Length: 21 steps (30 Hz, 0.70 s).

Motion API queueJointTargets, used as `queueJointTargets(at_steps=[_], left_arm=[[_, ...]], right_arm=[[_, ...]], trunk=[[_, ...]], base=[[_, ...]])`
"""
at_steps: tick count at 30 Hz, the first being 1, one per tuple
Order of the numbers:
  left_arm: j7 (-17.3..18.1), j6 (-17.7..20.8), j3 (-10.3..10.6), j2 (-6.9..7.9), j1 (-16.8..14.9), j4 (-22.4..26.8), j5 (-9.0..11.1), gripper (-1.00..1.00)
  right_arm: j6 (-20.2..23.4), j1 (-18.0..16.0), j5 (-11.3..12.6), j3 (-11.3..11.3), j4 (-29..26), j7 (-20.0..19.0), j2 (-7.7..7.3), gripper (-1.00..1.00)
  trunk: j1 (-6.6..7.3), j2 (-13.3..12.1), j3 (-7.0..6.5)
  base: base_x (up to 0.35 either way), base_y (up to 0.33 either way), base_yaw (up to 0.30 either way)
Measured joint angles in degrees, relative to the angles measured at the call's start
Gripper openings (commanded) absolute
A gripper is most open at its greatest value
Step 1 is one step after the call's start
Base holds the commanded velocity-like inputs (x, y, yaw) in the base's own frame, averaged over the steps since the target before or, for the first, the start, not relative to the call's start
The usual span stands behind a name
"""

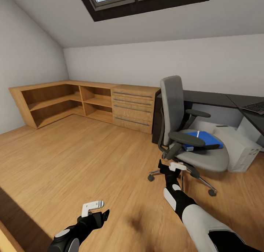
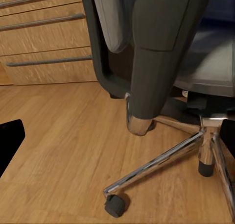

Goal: In the bedroom, organize the workspace by keeping the computer under the desk, ensuring the monitor is on the desk, placing the keyboard on the desk next to the monitor, placing the mouse on the desk next to the keyboard, moving the folder from the swivel chair onto the desk next to the mouse, stacking the notebook on top of the folder with the pen on top of the notebook, and positioning the swivel chair next to the desk.

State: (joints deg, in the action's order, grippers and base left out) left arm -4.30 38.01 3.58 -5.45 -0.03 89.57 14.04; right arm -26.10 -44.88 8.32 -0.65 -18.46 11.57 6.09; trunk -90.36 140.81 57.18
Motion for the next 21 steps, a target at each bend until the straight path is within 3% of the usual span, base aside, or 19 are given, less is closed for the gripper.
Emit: queueJointTargets(at_steps=[8,16,21], left_arm=[[0.0,0.0,0.0,-0.03,0.01,0.0,0.0,1.0],[0.0,0.0,0.0,-0.05,0.03,0.0,-0.03,1.0],[0.0,-0.06,0.0,-0.07,0.02,-0.01,-0.04,1.0]], right_arm=[[0.0,0.0,-5.71,0.0,-0.6,6.98,-1.2,1.0],[-0.05,0.0,-7.44,-0.04,-0.78,10.31,-2.18,1.0],[-0.05,0.0,-7.64,-0.06,-0.82,10.81,-2.95,1.0]], trunk=[[0.0,0.0,0.0],[0.0,0.0,0.0],[0.02,0.0,0.0]], base=[[0.0,0.0,0.0],[0.011,-0.007,0.0],[0.157,-0.099,0.0]])
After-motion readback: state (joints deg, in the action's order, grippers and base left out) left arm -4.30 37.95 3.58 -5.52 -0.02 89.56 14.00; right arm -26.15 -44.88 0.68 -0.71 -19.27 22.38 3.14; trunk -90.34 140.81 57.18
